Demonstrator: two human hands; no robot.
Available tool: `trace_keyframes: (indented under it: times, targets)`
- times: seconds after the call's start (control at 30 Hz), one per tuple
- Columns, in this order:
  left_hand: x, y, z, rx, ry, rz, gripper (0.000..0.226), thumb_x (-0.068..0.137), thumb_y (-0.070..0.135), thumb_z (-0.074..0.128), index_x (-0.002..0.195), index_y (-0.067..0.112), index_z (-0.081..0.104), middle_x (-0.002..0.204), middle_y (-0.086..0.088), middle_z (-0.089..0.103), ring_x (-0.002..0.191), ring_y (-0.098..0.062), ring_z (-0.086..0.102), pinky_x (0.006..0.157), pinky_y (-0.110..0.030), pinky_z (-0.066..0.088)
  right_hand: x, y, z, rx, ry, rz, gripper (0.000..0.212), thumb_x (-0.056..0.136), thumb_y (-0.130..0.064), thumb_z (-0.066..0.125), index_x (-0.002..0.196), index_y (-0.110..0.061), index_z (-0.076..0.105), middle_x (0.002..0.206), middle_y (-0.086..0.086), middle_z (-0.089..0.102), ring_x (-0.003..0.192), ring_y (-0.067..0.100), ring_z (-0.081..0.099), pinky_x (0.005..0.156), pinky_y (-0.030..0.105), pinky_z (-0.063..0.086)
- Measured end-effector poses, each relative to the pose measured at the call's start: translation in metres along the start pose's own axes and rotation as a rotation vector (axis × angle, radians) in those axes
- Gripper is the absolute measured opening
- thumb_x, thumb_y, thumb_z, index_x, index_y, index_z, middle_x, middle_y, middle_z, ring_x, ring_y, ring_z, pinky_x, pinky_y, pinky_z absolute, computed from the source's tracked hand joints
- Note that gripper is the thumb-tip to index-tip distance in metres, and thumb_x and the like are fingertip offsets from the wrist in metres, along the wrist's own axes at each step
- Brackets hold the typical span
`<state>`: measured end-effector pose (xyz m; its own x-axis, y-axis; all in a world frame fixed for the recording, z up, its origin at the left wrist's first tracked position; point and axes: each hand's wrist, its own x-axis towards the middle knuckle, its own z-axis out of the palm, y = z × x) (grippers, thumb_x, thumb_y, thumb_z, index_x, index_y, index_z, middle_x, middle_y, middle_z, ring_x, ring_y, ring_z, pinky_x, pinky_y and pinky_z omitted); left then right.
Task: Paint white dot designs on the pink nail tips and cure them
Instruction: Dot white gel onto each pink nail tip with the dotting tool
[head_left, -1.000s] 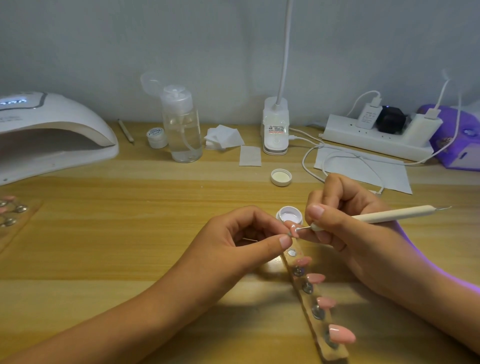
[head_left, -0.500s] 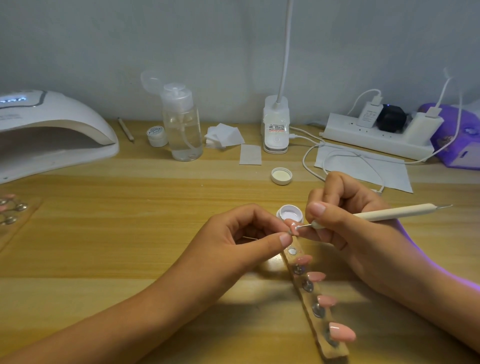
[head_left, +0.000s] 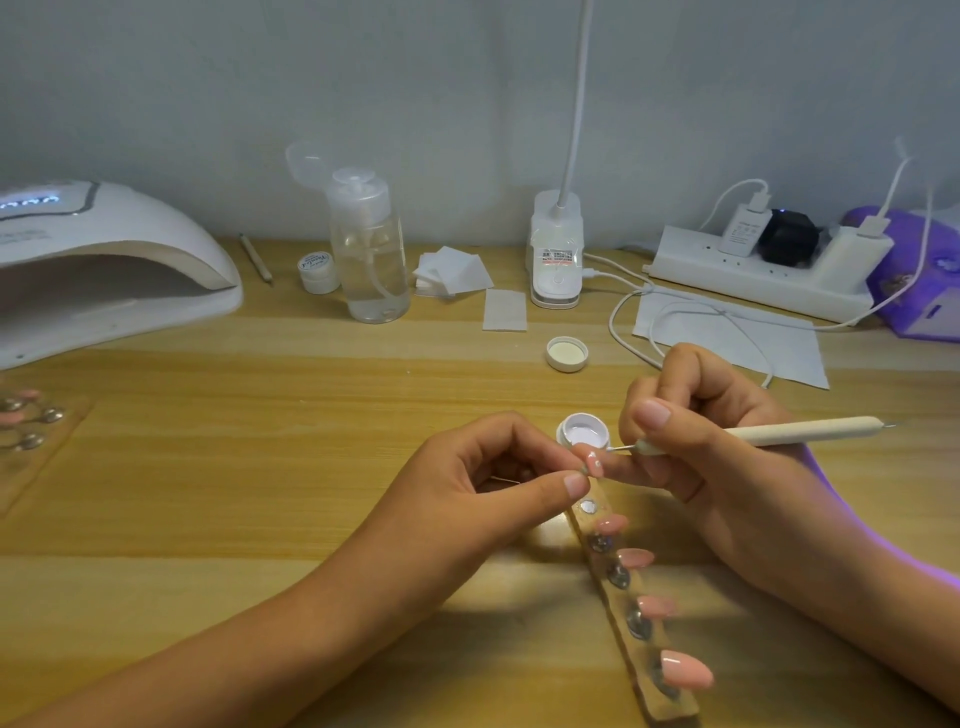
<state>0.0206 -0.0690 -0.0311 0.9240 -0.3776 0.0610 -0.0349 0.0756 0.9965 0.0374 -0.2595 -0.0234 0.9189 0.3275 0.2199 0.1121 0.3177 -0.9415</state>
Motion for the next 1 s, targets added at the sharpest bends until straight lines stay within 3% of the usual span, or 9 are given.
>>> trace_keyframes:
  times: [0.13, 0.27, 0.33, 0.4, 0.5, 0.57, 0.7, 0.87, 1.0]
  targets:
    - [0.000, 0.000, 0.000, -0.009, 0.005, -0.023, 0.003, 0.075, 0.019, 0.072, 0.076, 0.022, 0.071, 0.086, 0.007, 0.073, 0.076, -0.003, 0.062, 0.069, -0.012, 0.047, 0.000, 0.001, -0.001, 0.021, 0.010, 0.019, 0.030, 0.067, -0.032, 0.085, 0.067, -0.019, 0.058, 0.064, -0.002, 0.053, 0.057, 0.005, 0.055, 0.064, 0.027, 0.057]
    - [0.002, -0.001, -0.001, -0.004, 0.010, -0.033, 0.002, 0.076, 0.020, 0.072, 0.078, 0.020, 0.071, 0.083, 0.009, 0.073, 0.073, -0.002, 0.060, 0.066, -0.011, 0.046, 0.001, 0.002, -0.004, -0.074, 0.112, -0.082, 0.028, 0.074, -0.041, 0.078, 0.072, -0.023, 0.057, 0.059, -0.005, 0.049, 0.054, 0.006, 0.050, 0.080, 0.040, 0.057]
    - [0.002, -0.001, -0.002, -0.005, 0.001, -0.021, 0.003, 0.077, 0.019, 0.071, 0.079, 0.022, 0.071, 0.085, 0.011, 0.073, 0.075, -0.001, 0.061, 0.068, -0.010, 0.046, 0.004, 0.001, -0.009, -0.213, 0.225, -0.147, 0.028, 0.073, -0.047, 0.077, 0.075, -0.027, 0.058, 0.060, -0.005, 0.048, 0.058, 0.008, 0.045, 0.082, 0.035, 0.052]
    - [0.002, -0.001, -0.003, -0.017, -0.009, -0.006, 0.005, 0.078, 0.021, 0.073, 0.081, 0.025, 0.072, 0.087, 0.010, 0.073, 0.079, -0.001, 0.063, 0.072, -0.011, 0.047, 0.009, -0.001, -0.014, -0.329, 0.286, -0.164, 0.027, 0.072, -0.049, 0.079, 0.077, -0.028, 0.062, 0.069, -0.005, 0.054, 0.067, 0.009, 0.049, 0.074, 0.023, 0.046]
    - [0.003, -0.001, -0.004, -0.054, -0.014, 0.005, 0.007, 0.074, 0.026, 0.072, 0.081, 0.027, 0.073, 0.085, 0.009, 0.073, 0.080, -0.002, 0.063, 0.074, -0.013, 0.048, 0.017, -0.002, -0.018, -0.500, 0.244, -0.188, 0.008, 0.078, -0.030, 0.075, 0.083, -0.027, 0.070, 0.084, -0.009, 0.068, 0.080, 0.002, 0.060, 0.071, 0.011, 0.046]
    - [0.005, -0.003, -0.005, -0.079, -0.010, 0.000, 0.008, 0.072, 0.028, 0.072, 0.080, 0.028, 0.074, 0.084, 0.009, 0.073, 0.079, -0.003, 0.062, 0.073, -0.013, 0.049, 0.020, 0.002, -0.019, -0.620, 0.173, -0.224, 0.007, 0.086, -0.026, 0.067, 0.090, -0.022, 0.071, 0.090, -0.007, 0.069, 0.089, 0.010, 0.064, 0.077, 0.016, 0.047]
    - [0.007, -0.007, -0.007, -0.134, 0.002, 0.009, 0.012, 0.066, 0.032, 0.073, 0.078, 0.028, 0.074, 0.080, 0.011, 0.072, 0.073, 0.001, 0.060, 0.066, -0.011, 0.046, 0.020, 0.012, -0.021, -0.739, 0.143, -0.226, 0.013, 0.087, -0.037, 0.060, 0.088, -0.027, 0.068, 0.087, -0.010, 0.067, 0.085, 0.020, 0.062, 0.074, 0.033, 0.047]
    - [0.008, -0.013, -0.009, -0.244, 0.096, -0.008, 0.019, 0.060, 0.034, 0.074, 0.077, 0.024, 0.075, 0.074, 0.007, 0.069, 0.068, -0.003, 0.060, 0.064, -0.014, 0.049, 0.020, 0.013, -0.019, -0.866, 0.088, -0.225, 0.015, 0.089, -0.039, 0.055, 0.090, -0.026, 0.064, 0.085, -0.010, 0.062, 0.077, 0.016, 0.056, 0.067, 0.021, 0.045]
    - [0.009, -0.013, -0.009, -0.281, 0.111, -0.013, 0.020, 0.061, 0.035, 0.075, 0.078, 0.025, 0.075, 0.078, 0.007, 0.070, 0.072, -0.003, 0.063, 0.064, -0.014, 0.049, 0.020, 0.014, -0.018, -0.923, 0.006, -0.257, 0.018, 0.090, -0.036, 0.055, 0.089, -0.020, 0.065, 0.083, -0.009, 0.061, 0.076, 0.020, 0.055, 0.065, 0.027, 0.046]
